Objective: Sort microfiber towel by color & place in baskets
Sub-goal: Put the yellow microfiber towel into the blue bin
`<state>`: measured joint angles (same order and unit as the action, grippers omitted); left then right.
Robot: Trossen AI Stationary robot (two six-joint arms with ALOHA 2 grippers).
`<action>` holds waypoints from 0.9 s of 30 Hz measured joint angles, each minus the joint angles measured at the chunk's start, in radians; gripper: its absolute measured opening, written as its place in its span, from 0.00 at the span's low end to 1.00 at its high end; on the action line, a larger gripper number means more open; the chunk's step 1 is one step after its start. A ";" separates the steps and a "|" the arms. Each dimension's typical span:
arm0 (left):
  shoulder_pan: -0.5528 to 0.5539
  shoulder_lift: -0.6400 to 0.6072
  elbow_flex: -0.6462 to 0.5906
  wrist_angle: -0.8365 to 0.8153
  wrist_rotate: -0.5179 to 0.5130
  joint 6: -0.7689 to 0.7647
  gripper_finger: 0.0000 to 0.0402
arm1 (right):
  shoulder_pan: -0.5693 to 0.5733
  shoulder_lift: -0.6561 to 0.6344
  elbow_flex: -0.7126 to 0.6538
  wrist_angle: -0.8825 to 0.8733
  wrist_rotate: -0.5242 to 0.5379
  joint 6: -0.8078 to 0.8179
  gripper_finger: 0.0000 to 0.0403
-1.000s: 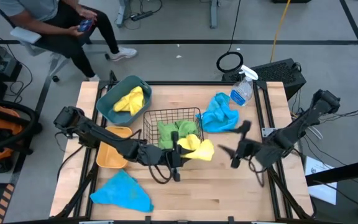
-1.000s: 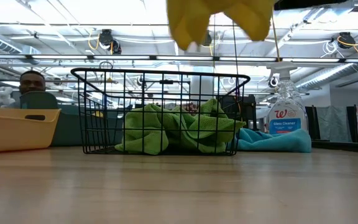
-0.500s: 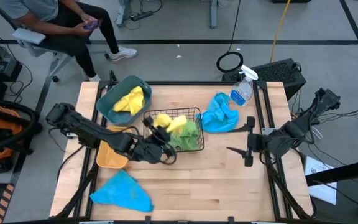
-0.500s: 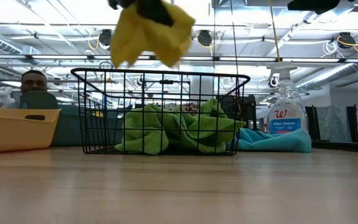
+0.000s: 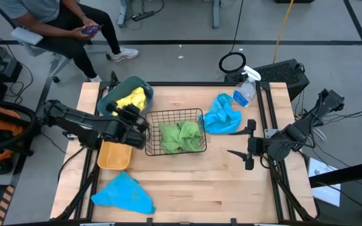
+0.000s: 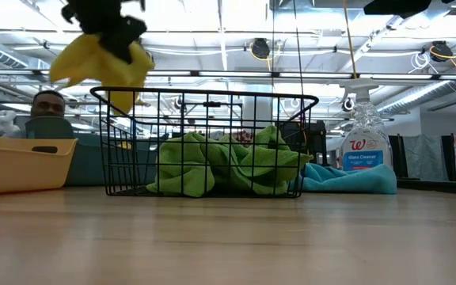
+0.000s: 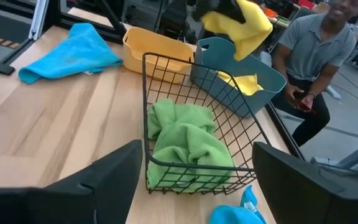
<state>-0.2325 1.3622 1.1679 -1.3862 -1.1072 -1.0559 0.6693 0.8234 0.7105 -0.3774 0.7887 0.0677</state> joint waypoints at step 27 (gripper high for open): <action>0.563 -0.051 -0.282 0.618 0.300 0.852 0.12 | 0.000 0.074 0.000 0.007 -0.004 0.007 0.74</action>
<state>0.3301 1.3117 0.8856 -0.7680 -0.8077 -0.2039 0.6693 0.8974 0.7105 -0.3701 0.7845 0.0750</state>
